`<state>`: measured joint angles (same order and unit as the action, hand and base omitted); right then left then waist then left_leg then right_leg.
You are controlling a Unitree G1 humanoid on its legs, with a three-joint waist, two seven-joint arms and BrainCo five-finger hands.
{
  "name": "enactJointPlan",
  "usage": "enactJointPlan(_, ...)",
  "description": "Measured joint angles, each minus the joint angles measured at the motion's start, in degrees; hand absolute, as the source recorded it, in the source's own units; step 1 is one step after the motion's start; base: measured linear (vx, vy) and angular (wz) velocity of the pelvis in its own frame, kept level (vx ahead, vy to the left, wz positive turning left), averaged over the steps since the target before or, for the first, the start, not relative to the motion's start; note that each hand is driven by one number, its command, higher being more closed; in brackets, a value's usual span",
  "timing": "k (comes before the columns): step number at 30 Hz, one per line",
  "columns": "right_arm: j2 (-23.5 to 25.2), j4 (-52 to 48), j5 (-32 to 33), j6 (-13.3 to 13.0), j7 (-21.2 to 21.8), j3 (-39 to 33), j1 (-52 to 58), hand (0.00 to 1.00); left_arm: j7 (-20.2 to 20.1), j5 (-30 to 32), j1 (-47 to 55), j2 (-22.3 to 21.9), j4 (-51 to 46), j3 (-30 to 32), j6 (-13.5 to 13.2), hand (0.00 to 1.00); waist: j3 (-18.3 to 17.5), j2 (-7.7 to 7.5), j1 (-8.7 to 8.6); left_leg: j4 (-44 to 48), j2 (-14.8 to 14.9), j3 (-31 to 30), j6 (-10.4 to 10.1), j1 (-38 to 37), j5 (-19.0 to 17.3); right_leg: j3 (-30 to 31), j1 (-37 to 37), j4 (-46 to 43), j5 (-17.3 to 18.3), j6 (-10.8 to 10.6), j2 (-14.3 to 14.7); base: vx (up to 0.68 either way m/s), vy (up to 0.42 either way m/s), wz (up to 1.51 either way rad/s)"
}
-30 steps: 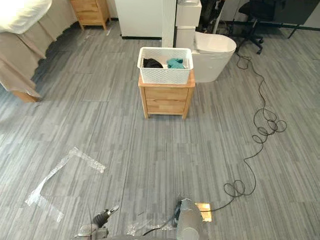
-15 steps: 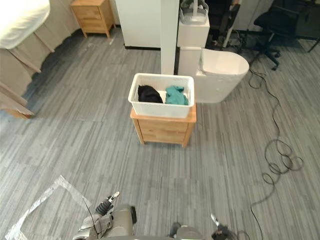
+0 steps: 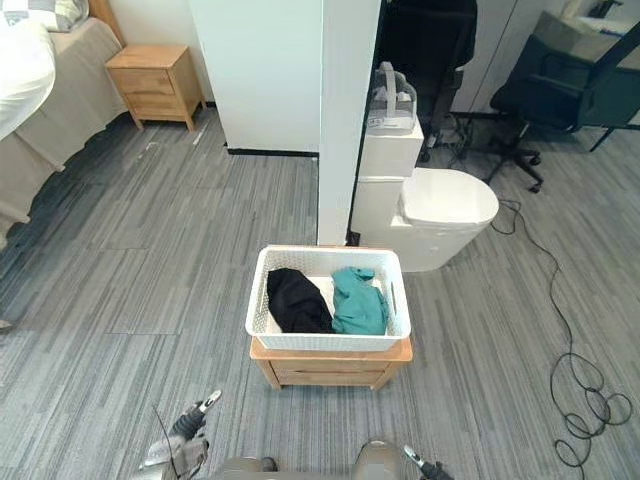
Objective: Pick up the laundry basket with both hands and put the clothes into the washing machine.
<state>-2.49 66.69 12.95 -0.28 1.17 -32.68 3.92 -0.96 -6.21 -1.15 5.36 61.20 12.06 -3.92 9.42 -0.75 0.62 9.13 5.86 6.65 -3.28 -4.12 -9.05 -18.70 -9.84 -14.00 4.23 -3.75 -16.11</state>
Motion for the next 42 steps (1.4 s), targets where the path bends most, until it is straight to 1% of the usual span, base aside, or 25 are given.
enactJointPlan(1, 0.4, 0.0, 0.0, 0.1, 0.0, -0.8, 0.1, 0.0, 0.0, 0.0, 0.3, -0.1, 0.0, 0.0, -0.2, 0.0, -0.3, -0.36, 0.08, -0.3, 0.3, -0.8, -1.2, -0.8, -0.4, 0.9, 0.4, 3.5, -5.5, -1.3, 0.3, 0.43, -0.288, 0.64)
enactJointPlan(2, 0.5, -0.1, 0.0, 0.1, -0.1, -0.8, 0.4, 0.0, 0.3, 0.0, 0.9, 0.0, 0.4, 0.3, -0.1, 0.0, -1.0, -0.62, -0.02, -0.4, 0.9, -2.5, -3.3, -1.3, -1.6, 2.6, 1.1, 5.3, -10.8, -4.0, 1.2, 0.41, -0.318, 0.31)
enactJointPlan(3, -0.2, -0.4, 0.0, 0.1, -0.2, -0.6, -0.2, 0.0, 0.3, -0.3, 1.3, -0.8, 0.3, 0.2, 0.0, 0.0, -1.6, 0.97, 0.22, -0.7, 2.7, -2.9, -4.4, -1.5, -1.4, 1.8, 1.1, 5.1, -11.4, -2.7, 2.9, 0.39, -0.32, 0.25)
enactJointPlan(4, -0.8, -2.0, 0.0, -0.3, -0.3, 0.3, -0.7, 0.0, 0.1, -0.4, 2.7, -2.3, 0.1, 0.0, -0.1, 0.0, -2.5, 2.02, 0.3, -1.1, 5.1, -3.3, -6.1, -1.2, -0.4, 0.5, 1.9, 6.4, -9.7, -1.7, 5.1, 0.43, -0.338, 0.06)
enactJointPlan(5, -1.2, -4.6, 0.0, -0.6, -0.6, 1.3, -1.2, 0.0, 0.0, -0.4, 3.1, -3.6, 0.2, -0.1, -0.1, 0.0, -3.5, 3.92, 0.25, -0.9, 7.4, -3.4, -6.6, -1.2, -0.1, -0.7, 2.8, 7.3, -8.9, -0.7, 7.4, 0.28, -0.221, 0.15)
enactJointPlan(6, -1.3, -6.3, 0.0, -0.7, -1.0, 2.1, -1.5, 0.0, -0.1, -0.4, 3.6, -4.0, 0.2, -0.1, -0.1, 0.0, -3.6, 4.09, 0.25, -0.4, 8.2, -3.6, -7.0, -1.0, 0.1, -1.2, 3.3, 7.4, -8.4, -0.3, 8.2, 0.34, -0.295, 0.2)
enactJointPlan(8, -1.3, -14.9, -0.7, -0.9, -1.5, 5.9, -1.6, 0.0, -0.1, -0.9, 3.9, -4.2, -0.2, -0.2, -0.2, 0.0, -3.4, 3.46, 0.35, 5.1, 9.4, -4.8, -8.3, 0.8, 1.3, -2.4, 5.0, 7.2, -6.3, 0.4, 9.5, 0.18, -0.227, 0.22)
enactJointPlan(10, -2.4, -27.0, -2.4, -1.2, -2.5, 10.8, -0.5, 0.0, 0.0, -2.3, 5.6, -4.1, -3.2, -0.3, -0.3, 0.0, -2.8, 3.34, 0.52, 20.5, 10.3, -7.4, -8.2, 7.4, 2.4, -2.2, 7.2, 7.3, -4.8, 0.8, 10.2, 0.12, -0.19, -0.02)
enactJointPlan(11, -2.6, -29.5, -2.5, -1.3, -2.5, 11.6, -0.9, 0.0, 0.1, -3.0, 6.2, -4.1, -4.2, -0.3, -0.3, 0.0, -2.5, 3.27, 0.71, 24.0, 10.3, -8.2, -8.3, 8.9, 3.9, -2.0, 7.9, 7.4, -4.6, 1.0, 10.3, 0.08, -0.095, -0.18)
enactJointPlan(12, -2.5, -33.3, -2.9, -1.4, -2.5, 12.2, -1.2, 0.0, 0.2, -3.8, 7.0, -4.1, -5.9, -0.3, -0.3, 0.0, -1.7, 2.18, 1.31, 28.8, 10.2, -8.4, -8.8, 11.0, 5.7, -1.5, 8.9, 8.3, -4.3, 1.4, 10.0, 0.07, -0.063, -0.14)
enactJointPlan(13, -2.5, -37.6, -3.6, -1.6, -2.9, 12.2, -1.4, 0.0, 0.3, -4.7, 7.8, -4.2, -8.2, -0.8, -0.2, 0.0, -1.6, 2.22, 1.87, 30.8, 10.4, -8.1, -7.7, 13.0, 2.4, -1.4, 9.7, 9.6, -4.2, 1.6, 9.8, 0.06, -0.044, -0.08)
enactJointPlan(14, -2.5, -41.3, -4.0, -1.6, -4.0, 11.9, -1.9, 0.0, 0.6, -6.0, 8.9, -4.2, -11.4, -1.0, -0.3, 0.0, -1.6, 2.31, 1.81, 27.6, 10.3, -7.2, -6.4, 14.5, -0.4, -1.5, 9.8, 10.3, -4.3, 1.6, 9.7, 0.06, -0.019, -0.04)
enactJointPlan(15, -2.5, -43.0, -4.0, -1.7, -4.4, 11.8, -2.2, 0.0, 0.9, -6.7, 9.4, -4.2, -13.0, -1.0, -0.3, 0.0, -1.6, 2.31, 1.8, 24.0, 10.3, -6.5, -6.0, 14.6, -0.8, -1.4, 9.7, 10.6, -4.3, 1.5, 9.7, 0.05, 0.043, -0.02)
enactJointPlan(16, -2.5, -46.6, -4.1, -1.7, -4.9, 11.4, -2.1, 0.0, 1.3, -7.2, 10.4, -4.2, -16.5, -1.0, -0.3, 0.0, -1.6, 2.39, 1.78, 15.8, 10.2, -5.2, -5.9, 14.2, -0.6, -1.5, 9.5, 11.3, -4.8, 0.8, 9.8, 0.06, 0.117, -0.09)
enactJointPlan(17, -2.5, -51.0, -4.2, -1.7, -5.4, 10.4, -1.7, 0.0, 1.5, -7.7, 11.6, -4.5, -20.6, -1.0, -0.3, 0.0, -1.5, 3.23, 1.79, 9.7, 10.1, -4.3, -6.0, 14.2, 1.0, -1.2, 8.7, 11.2, -4.9, -0.1, 9.9, 0.07, 0.213, -0.18)
enactJointPlan(18, -2.7, -54.6, -4.7, -1.7, -6.0, 9.5, -1.6, 0.0, 1.9, -7.9, 12.8, -5.4, -24.2, -0.4, -0.4, 0.0, -1.4, 4.8, 1.81, 7.5, 10.0, -4.3, -6.2, 14.3, 2.5, -0.8, 8.3, 11.1, -4.7, -1.6, 10.2, 0.07, 0.235, -0.26)
enactJointPlan(19, -2.0, -56.0, -4.7, -2.0, -6.3, 8.9, -1.8, 0.0, 2.3, -7.9, 13.1, -5.5, -26.1, 0.2, -0.3, 0.0, -0.7, 3.81, 1.88, 8.2, 9.4, -3.3, -6.3, 14.3, 2.3, 0.1, 8.1, 11.0, -5.0, -2.1, 9.3, 0.09, 0.262, -0.3)
enactJointPlan(22, -0.2, -65.2, -7.2, -2.3, -6.6, 6.6, 0.0, 0.0, 3.1, -7.5, 14.8, -4.9, -37.7, 2.5, -0.5, 0.0, 0.0, 1.14, 1.65, 8.1, 4.7, -0.9, -4.4, 17.0, 1.6, 1.5, 5.2, 11.8, -7.3, -5.0, 4.7, 0.12, 0.24, -0.08)
enactJointPlan(25, -0.3, -66.1, -8.9, -2.3, -6.4, 7.0, -1.4, 0.0, 3.7, -3.9, 14.2, -4.1, -43.2, 4.0, -1.0, 0.0, 0.6, 1.34, 1.78, 8.9, 2.9, 0.6, -3.5, 17.9, 1.0, 2.0, 4.0, 12.7, -8.5, -5.3, 3.0, 0.1, 0.158, -0.11)
enactJointPlan(28, -1.1, -65.5, -9.0, -1.7, -6.1, 9.8, -4.1, 0.0, 4.2, -1.6, 10.9, -2.9, -46.7, 3.7, -1.5, 0.0, 2.7, 2.08, 1.87, 9.1, 3.2, 1.0, -3.5, 20.0, 1.0, 2.3, 1.8, 12.8, -9.1, -5.5, 3.3, 0.02, 0.031, -0.08)
enactJointPlan(30, -1.9, -65.2, -9.0, -1.6, -6.0, 11.2, -4.9, 0.0, 4.7, -0.8, 9.0, -3.1, -47.1, 2.9, -1.5, 0.0, 4.1, 2.27, 1.84, 9.2, 3.4, 0.9, -3.5, 20.3, 1.0, 2.2, 1.6, 12.8, -9.1, -5.5, 3.7, 0.01, -0.015, -0.01)
enactJointPlan(31, -2.6, -64.6, -9.0, -1.3, -6.0, 12.6, -5.4, 0.0, 4.7, 0.4, 6.6, -3.1, -46.9, -0.3, -1.5, 0.0, 5.4, 2.02, 1.76, 9.3, 3.8, 0.8, -3.5, 20.4, 1.0, 2.1, 1.6, 12.8, -9.1, -5.4, 4.1, 0.0, 0.0, 0.0)
enactJointPlan(37, -2.9, -59.7, -9.1, -0.3, -6.0, 14.8, -10.0, 0.0, 5.0, 5.4, -3.0, -2.7, -41.8, -8.3, -0.9, 0.0, 9.0, 1.01, 1.57, 9.7, 4.0, 1.3, -3.5, 21.5, 1.0, 3.2, -0.2, 12.1, -9.2, -5.3, 4.5, -0.01, -0.001, -0.07)
enactJointPlan(40, -4.3, -55.2, -9.1, 0.9, -6.9, 16.0, -13.4, 0.0, 7.5, 7.1, -9.8, -1.7, -34.7, -10.1, -0.8, 0.0, 10.9, 1.06, 1.78, 10.6, 4.4, 1.3, -3.5, 22.0, 1.0, 3.7, -0.5, 11.9, -9.5, -4.9, 4.9, -0.02, 0.001, -0.05)
enactJointPlan(42, -4.5, -53.6, -9.1, 1.2, -7.7, 18.6, -16.5, 0.0, 9.0, 7.9, -13.7, -0.3, -31.9, -11.3, 0.9, 0.0, 13.1, 1.02, 1.74, 11.3, 5.1, 1.3, -3.5, 22.1, 1.0, 4.0, -0.7, 11.0, -9.6, -4.8, 5.3, -0.07, -0.013, -0.06)
